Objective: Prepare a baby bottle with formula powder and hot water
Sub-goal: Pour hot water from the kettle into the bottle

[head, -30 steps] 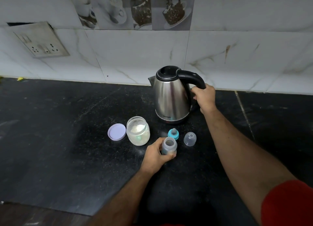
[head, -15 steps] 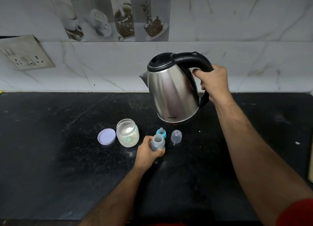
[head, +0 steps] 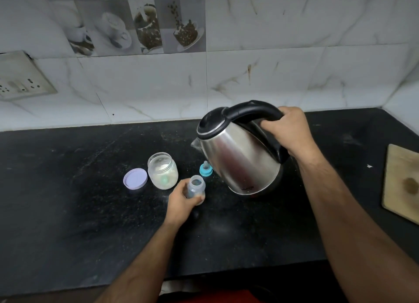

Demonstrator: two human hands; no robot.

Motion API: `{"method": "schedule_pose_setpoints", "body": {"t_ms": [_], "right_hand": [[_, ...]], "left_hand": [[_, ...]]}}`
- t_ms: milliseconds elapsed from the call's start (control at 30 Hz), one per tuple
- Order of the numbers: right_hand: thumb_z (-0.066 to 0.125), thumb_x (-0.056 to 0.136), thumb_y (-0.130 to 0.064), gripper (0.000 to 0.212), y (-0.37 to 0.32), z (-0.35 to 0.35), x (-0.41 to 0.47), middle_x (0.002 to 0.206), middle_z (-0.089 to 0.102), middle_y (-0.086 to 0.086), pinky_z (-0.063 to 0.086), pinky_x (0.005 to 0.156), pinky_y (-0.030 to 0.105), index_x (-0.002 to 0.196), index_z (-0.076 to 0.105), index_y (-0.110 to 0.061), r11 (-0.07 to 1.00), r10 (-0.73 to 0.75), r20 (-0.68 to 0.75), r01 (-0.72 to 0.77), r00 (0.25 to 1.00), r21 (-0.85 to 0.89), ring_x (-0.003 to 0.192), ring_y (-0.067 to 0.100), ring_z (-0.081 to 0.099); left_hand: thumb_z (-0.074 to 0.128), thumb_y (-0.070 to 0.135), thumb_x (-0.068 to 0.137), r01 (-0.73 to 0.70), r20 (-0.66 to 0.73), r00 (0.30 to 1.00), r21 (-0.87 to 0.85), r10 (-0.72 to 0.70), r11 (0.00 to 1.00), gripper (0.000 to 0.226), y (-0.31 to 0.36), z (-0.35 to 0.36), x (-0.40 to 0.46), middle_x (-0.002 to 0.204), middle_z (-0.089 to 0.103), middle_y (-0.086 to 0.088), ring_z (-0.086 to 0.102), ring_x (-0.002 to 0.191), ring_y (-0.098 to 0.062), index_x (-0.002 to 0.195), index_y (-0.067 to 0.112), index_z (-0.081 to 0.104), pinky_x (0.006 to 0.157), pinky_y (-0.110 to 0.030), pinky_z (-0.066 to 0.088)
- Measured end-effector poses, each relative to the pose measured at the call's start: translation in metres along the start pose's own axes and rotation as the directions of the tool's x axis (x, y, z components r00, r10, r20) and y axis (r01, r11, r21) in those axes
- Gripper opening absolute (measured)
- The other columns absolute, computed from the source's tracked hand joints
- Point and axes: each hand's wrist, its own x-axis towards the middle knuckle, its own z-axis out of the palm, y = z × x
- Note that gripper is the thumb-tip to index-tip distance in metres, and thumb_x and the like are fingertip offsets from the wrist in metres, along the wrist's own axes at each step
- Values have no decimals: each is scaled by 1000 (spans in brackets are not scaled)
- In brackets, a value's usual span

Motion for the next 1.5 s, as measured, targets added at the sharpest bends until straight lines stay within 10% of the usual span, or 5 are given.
{"method": "schedule_pose_setpoints", "body": {"t_ms": [233,800,1500], "right_hand": [[73,62,-25,22,-2,6,-18,42,52,-20,35,48,21,50,61,-40,988,-56,134,74,989,-134,41,0,44],[74,68,-27,23,-40,28,-8,58,54,1,35,49,29,64,60,-9,870,-89,363,250,928,-425,57,20,51],[72,68,-31,19,-74,34,2,55,55,-2,32,49,26,62,60,-17,784,-126,441,361,889,-505,54,17,50]], "left_hand": [[84,-2,71,28,20,999,3,-28,1000,54,-2,-14,0,107,70,16,64,98,3,112,28,63,87,-13,47],[85,-1,71,71,92,993,25,-73,997,53,3,-32,0,111,72,4,68,105,-15,107,30,63,100,-36,51],[84,3,74,102,119,987,35,-106,994,51,16,-34,1,116,69,3,65,109,-16,115,23,62,100,-35,50]]}}
